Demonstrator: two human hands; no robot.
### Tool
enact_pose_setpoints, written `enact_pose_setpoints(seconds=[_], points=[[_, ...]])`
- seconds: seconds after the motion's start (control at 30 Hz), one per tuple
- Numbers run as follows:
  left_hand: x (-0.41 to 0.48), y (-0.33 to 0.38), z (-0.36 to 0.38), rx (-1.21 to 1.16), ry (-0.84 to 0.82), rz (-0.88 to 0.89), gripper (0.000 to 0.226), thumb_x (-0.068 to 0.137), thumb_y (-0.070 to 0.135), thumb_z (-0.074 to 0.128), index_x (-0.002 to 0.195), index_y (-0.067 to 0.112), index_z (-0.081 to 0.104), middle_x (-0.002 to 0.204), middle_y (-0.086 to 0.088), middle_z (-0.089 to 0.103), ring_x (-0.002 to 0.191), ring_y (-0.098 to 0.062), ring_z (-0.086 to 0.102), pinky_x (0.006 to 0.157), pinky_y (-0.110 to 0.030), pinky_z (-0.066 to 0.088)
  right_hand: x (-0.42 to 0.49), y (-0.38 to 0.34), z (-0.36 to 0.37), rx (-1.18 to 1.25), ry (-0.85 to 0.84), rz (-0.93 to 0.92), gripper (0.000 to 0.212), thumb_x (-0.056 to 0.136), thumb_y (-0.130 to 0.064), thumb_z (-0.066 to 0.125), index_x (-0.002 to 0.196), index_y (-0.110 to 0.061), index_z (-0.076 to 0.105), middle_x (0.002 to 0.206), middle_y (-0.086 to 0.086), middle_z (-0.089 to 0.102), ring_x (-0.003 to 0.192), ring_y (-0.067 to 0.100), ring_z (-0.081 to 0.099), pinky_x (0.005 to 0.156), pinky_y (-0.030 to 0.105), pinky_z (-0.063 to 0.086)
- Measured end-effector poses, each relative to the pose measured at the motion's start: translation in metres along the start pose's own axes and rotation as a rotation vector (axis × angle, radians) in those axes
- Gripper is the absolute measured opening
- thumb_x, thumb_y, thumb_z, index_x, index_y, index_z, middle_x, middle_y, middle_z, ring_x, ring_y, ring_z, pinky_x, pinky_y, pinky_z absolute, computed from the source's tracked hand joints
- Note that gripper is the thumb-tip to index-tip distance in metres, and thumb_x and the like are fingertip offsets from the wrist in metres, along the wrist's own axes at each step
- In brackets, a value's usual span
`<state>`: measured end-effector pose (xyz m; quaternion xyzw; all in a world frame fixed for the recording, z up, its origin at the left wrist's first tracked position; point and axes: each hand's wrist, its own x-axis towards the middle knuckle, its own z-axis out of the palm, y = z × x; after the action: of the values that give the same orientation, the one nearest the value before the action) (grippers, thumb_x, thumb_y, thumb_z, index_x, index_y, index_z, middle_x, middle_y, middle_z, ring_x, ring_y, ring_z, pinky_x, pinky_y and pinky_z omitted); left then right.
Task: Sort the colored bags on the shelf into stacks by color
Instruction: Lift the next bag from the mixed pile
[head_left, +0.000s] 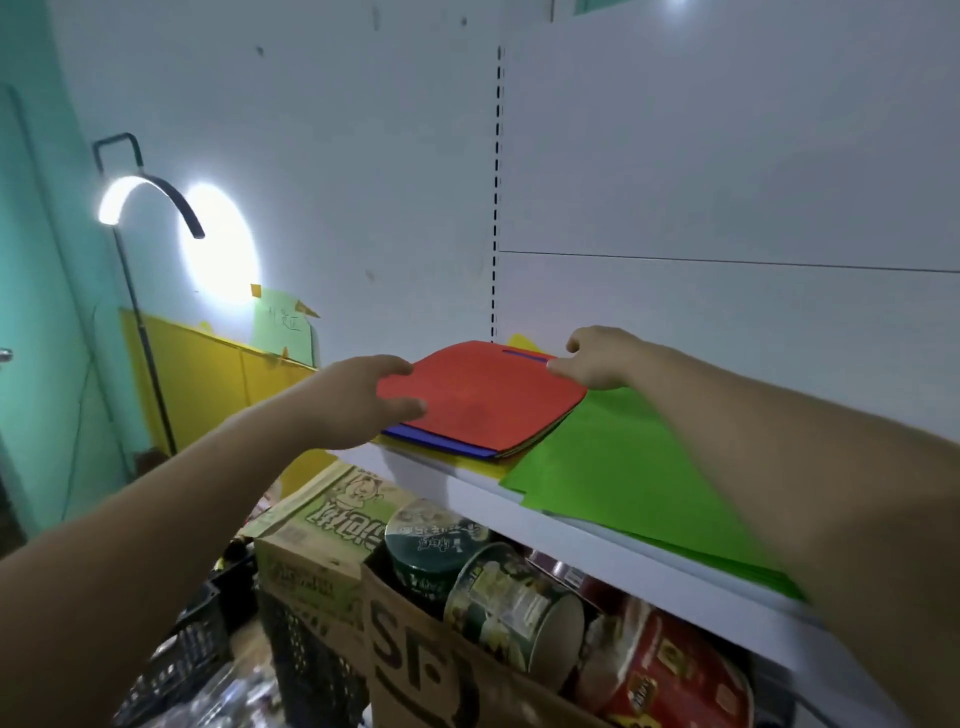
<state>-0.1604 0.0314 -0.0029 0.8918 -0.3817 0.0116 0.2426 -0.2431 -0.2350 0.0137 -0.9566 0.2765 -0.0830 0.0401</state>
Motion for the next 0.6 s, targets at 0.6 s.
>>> enact_pose_setpoints(seconds=[0.6], points=[[0.156, -0.096, 0.014, 0.078, -0.247, 0.387, 0.050, 0.097, 0.037, 0.045, 0.142, 0.017, 0.038, 0.149, -0.004, 0.037, 0.134, -0.021, 0.037, 0.107, -0.028, 0.027, 0.035, -0.046, 0.041, -0.060, -0.088, 0.481, 0.060, 0.096, -0.051, 0.043, 0.126, -0.001, 0.055, 0.130, 0.015, 0.055, 0.116, 0.029, 0.053, 0.089, 0.030, 0.040]])
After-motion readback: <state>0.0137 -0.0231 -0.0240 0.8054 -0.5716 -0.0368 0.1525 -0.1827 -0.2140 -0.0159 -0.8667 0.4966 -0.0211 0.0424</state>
